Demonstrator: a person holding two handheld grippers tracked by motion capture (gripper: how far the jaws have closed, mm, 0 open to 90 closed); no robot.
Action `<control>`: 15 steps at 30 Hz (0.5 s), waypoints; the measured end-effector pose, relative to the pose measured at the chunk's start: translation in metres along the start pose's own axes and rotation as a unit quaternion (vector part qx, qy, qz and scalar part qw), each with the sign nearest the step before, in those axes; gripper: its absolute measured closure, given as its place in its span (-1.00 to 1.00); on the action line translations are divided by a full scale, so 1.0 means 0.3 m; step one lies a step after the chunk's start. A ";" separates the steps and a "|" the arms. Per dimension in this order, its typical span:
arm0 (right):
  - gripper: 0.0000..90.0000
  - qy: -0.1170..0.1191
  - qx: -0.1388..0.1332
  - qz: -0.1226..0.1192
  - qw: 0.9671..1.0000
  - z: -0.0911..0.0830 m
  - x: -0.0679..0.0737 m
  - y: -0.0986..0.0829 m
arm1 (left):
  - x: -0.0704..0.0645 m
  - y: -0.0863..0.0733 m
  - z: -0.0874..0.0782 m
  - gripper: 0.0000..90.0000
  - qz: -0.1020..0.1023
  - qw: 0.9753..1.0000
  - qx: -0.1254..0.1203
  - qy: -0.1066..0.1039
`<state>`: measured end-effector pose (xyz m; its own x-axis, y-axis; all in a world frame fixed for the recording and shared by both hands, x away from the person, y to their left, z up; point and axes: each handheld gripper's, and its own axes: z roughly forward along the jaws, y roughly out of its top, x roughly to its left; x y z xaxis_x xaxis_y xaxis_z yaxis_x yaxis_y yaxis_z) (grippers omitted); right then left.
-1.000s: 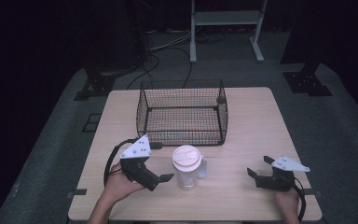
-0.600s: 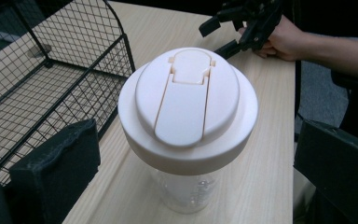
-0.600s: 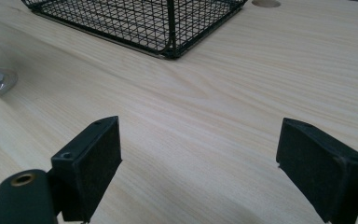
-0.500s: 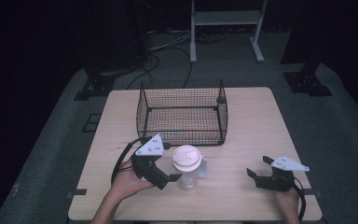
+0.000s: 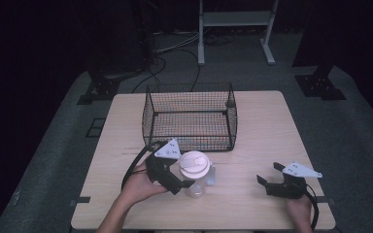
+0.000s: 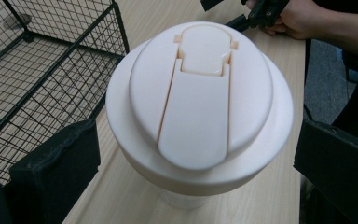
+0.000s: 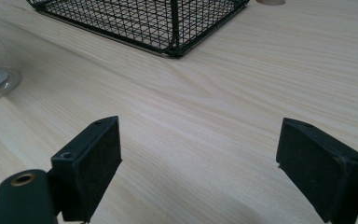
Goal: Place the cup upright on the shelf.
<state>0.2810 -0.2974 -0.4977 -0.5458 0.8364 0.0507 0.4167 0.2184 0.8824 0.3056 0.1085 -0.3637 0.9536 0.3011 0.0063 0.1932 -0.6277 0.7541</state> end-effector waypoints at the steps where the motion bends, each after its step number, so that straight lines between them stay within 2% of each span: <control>1: -0.71 0.001 0.001 0.000 1.000 0.000 0.000 0.000 | -0.003 0.004 0.006 -1.00 0.000 1.000 0.002 -0.002; 3: -0.71 0.001 0.002 0.000 1.000 0.001 0.000 0.001 | -0.004 0.006 0.010 -1.00 -0.001 1.000 0.002 -0.003; 6: -0.71 0.002 0.003 -0.001 1.000 0.001 0.000 0.001 | -0.003 0.016 0.029 -1.00 0.003 1.000 0.016 -0.008; 12: -0.71 0.004 0.003 0.000 1.000 0.001 0.001 0.001 | -0.002 0.025 0.049 -1.00 0.005 1.000 0.023 -0.007; 15: -0.71 0.005 0.002 -0.001 1.000 0.001 0.000 0.001 | 0.003 0.030 0.064 -1.00 0.007 0.999 0.038 -0.008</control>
<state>0.2814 -0.2972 -0.4976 -0.5545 0.8305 0.0530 0.4181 0.2229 0.8806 0.3125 0.0893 -0.3695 0.9599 0.2804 0.0047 0.1963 -0.6840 0.7026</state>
